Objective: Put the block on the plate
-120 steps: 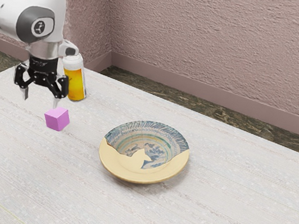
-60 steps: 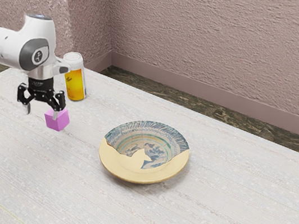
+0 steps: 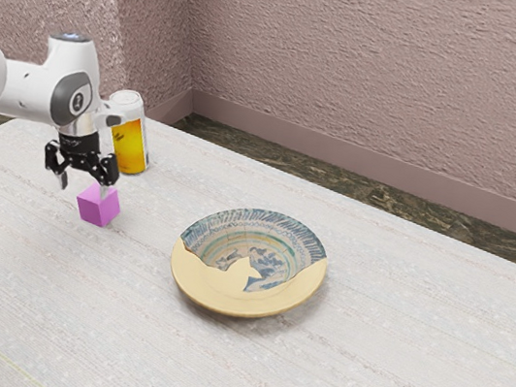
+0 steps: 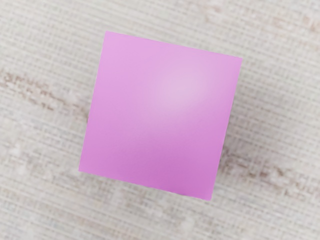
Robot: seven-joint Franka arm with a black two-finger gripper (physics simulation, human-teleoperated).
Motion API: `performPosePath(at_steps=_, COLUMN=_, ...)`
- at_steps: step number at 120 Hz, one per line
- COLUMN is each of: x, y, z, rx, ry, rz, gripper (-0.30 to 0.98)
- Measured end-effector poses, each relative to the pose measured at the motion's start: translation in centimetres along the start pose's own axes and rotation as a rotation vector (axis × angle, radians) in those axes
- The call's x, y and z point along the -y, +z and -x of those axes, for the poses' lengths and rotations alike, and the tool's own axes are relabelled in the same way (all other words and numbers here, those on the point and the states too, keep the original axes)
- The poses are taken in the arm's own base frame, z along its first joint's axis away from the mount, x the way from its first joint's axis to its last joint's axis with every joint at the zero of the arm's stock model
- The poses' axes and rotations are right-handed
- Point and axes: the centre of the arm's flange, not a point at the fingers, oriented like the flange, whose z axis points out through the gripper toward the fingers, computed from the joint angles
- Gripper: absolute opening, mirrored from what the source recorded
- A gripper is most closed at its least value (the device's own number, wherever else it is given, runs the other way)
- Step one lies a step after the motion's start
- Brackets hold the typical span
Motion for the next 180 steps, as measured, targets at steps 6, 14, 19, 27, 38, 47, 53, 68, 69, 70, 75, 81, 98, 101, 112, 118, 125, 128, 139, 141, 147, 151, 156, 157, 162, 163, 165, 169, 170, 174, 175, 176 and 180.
performPosePath(at_steps=6, x=0.4, y=0.2, z=-0.4, rx=-0.004, ry=0.017, rz=0.0, gripper=0.69)
performPosePath(at_steps=14, x=0.9, y=0.4, z=-1.0, rx=-0.008, ry=0.04, rz=-0.001, gripper=0.69)
performPosePath(at_steps=19, x=0.9, y=0.7, z=-1.3, rx=-0.009, ry=0.058, rz=-0.003, gripper=0.69)
performPosePath(at_steps=27, x=0.4, y=1.2, z=-1.9, rx=-0.01, ry=0.091, rz=-0.001, gripper=0.69)
performPosePath(at_steps=38, x=0.0, y=1.8, z=-2.6, rx=-0.012, ry=0.125, rz=0.003, gripper=0.69)
performPosePath(at_steps=47, x=0.2, y=2.1, z=-2.9, rx=-0.012, ry=0.14, rz=0.008, gripper=0.69)
performPosePath(at_steps=53, x=0.6, y=2.5, z=-3.2, rx=-0.012, ry=0.143, rz=0.013, gripper=0.69)
performPosePath(at_steps=68, x=1.0, y=3.1, z=-3.8, rx=-0.014, ry=0.162, rz=0.02, gripper=0.69)
performPosePath(at_steps=69, x=1.0, y=3.1, z=-3.9, rx=-0.015, ry=0.164, rz=0.02, gripper=0.69)
performPosePath(at_steps=70, x=1.0, y=3.1, z=-3.9, rx=-0.015, ry=0.166, rz=0.02, gripper=0.69)
performPosePath(at_steps=75, x=0.9, y=3.3, z=-4.0, rx=-0.015, ry=0.174, rz=0.022, gripper=0.69)
performPosePath(at_steps=81, x=0.8, y=3.5, z=-4.1, rx=-0.014, ry=0.184, rz=0.023, gripper=0.69)
performPosePath(at_steps=98, x=0.7, y=4.3, z=-4.3, rx=-0.007, ry=0.203, rz=0.032, gripper=0.69)
performPosePath(at_steps=101, x=0.7, y=4.4, z=-4.3, rx=-0.005, ry=0.205, rz=0.033, gripper=0.69)
performPosePath(at_steps=112, x=0.7, y=5.0, z=-4.2, rx=0.002, ry=0.214, rz=0.038, gripper=0.69)
performPosePath(at_steps=118, x=0.6, y=5.4, z=-4.2, rx=0.007, ry=0.217, rz=0.041, gripper=0.69)
performPosePath(at_steps=125, x=0.6, y=5.7, z=-4.2, rx=0.01, ry=0.221, rz=0.044, gripper=0.69)
performPosePath(at_steps=128, x=0.6, y=5.8, z=-4.2, rx=0.012, ry=0.223, rz=0.046, gripper=0.69)
performPosePath(at_steps=139, x=0.5, y=6.0, z=-4.2, rx=0.015, ry=0.228, rz=0.05, gripper=0.69)
performPosePath(at_steps=141, x=0.5, y=6.1, z=-4.2, rx=0.015, ry=0.228, rz=0.051, gripper=0.69)
performPosePath(at_steps=147, x=0.5, y=6.1, z=-4.2, rx=0.015, ry=0.231, rz=0.053, gripper=0.69)
performPosePath(at_steps=151, x=0.5, y=6.1, z=-4.2, rx=0.015, ry=0.232, rz=0.054, gripper=0.69)
performPosePath(at_steps=156, x=0.5, y=6.2, z=-4.2, rx=0.015, ry=0.235, rz=0.055, gripper=0.69)
performPosePath(at_steps=157, x=0.5, y=6.2, z=-4.2, rx=0.015, ry=0.235, rz=0.055, gripper=0.69)
performPosePath(at_steps=162, x=0.5, y=6.2, z=-4.2, rx=0.015, ry=0.237, rz=0.056, gripper=0.69)
performPosePath(at_steps=163, x=0.5, y=6.2, z=-4.2, rx=0.016, ry=0.238, rz=0.056, gripper=0.69)
performPosePath(at_steps=165, x=0.5, y=6.3, z=-4.2, rx=0.016, ry=0.239, rz=0.056, gripper=0.69)
performPosePath(at_steps=169, x=0.5, y=6.2, z=-4.2, rx=0.015, ry=0.24, rz=0.057, gripper=0.68)
performPosePath(at_steps=170, x=0.5, y=6.2, z=-4.2, rx=0.015, ry=0.241, rz=0.057, gripper=0.68)
performPosePath(at_steps=174, x=0.5, y=6.2, z=-4.2, rx=0.015, ry=0.243, rz=0.057, gripper=0.66)
performPosePath(at_steps=175, x=0.5, y=6.2, z=-4.2, rx=0.015, ry=0.243, rz=0.057, gripper=0.66)
performPosePath(at_steps=176, x=0.5, y=6.2, z=-4.2, rx=0.015, ry=0.243, rz=0.057, gripper=0.65)
performPosePath(at_steps=180, x=0.5, y=6.3, z=-4.2, rx=0.015, ry=0.245, rz=0.057, gripper=0.63)
